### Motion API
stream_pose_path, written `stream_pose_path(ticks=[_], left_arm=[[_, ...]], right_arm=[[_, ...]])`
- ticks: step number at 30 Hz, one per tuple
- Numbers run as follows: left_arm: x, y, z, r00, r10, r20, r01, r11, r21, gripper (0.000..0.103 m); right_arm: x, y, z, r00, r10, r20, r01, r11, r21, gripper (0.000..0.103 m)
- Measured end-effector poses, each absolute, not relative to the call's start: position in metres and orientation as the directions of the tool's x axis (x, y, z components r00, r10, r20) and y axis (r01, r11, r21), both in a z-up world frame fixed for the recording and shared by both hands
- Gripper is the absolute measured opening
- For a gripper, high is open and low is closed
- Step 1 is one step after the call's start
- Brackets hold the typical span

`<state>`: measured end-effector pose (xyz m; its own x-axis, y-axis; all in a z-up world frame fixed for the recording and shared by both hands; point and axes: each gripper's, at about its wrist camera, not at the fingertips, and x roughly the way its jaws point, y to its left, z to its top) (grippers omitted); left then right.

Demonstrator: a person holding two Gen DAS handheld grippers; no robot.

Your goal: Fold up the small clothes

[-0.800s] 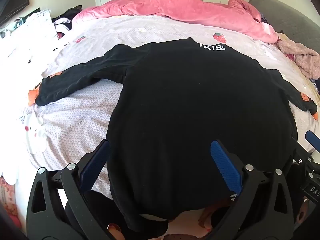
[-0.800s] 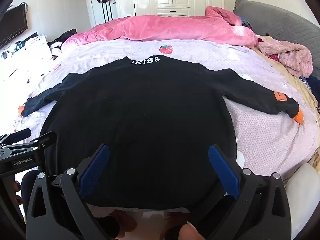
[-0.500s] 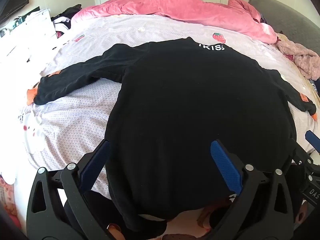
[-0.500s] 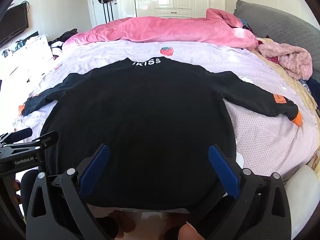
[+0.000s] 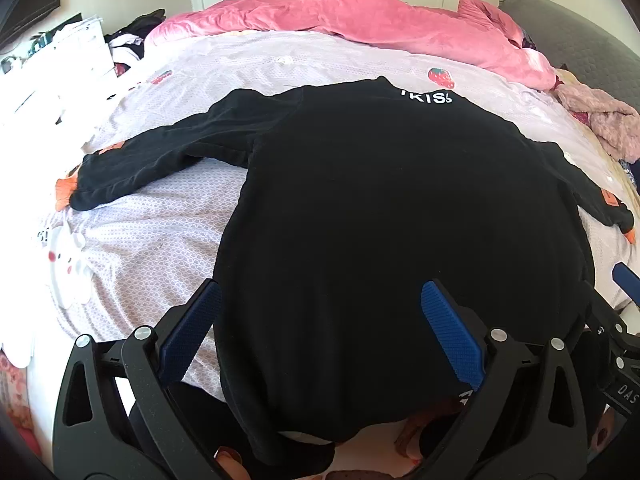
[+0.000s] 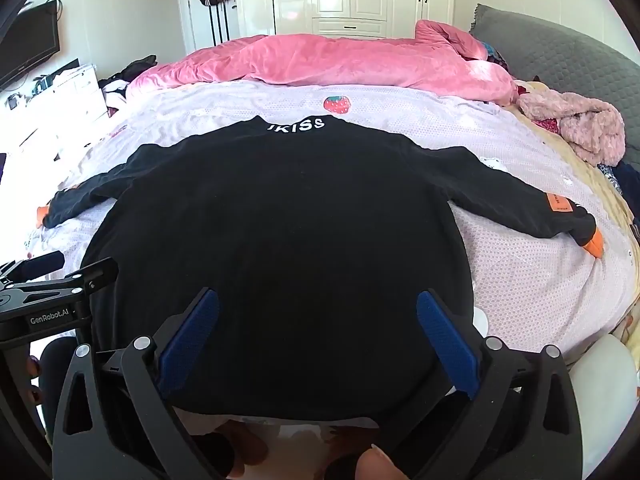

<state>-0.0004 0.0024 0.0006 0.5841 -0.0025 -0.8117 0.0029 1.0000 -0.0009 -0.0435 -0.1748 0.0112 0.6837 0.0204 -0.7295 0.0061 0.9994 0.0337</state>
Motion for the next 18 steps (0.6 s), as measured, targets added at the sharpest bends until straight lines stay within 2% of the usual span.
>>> stream_pose_path(ticks=[18], left_arm=[[0.0004,0.0026,0.0002,0.586,0.003,-0.811,0.002,1.000,0.005,0.094]], right_arm=[[-0.0418,-0.1715,0.0082,0.682,0.021,-0.731,0.003,0.999,0.032,0.099]])
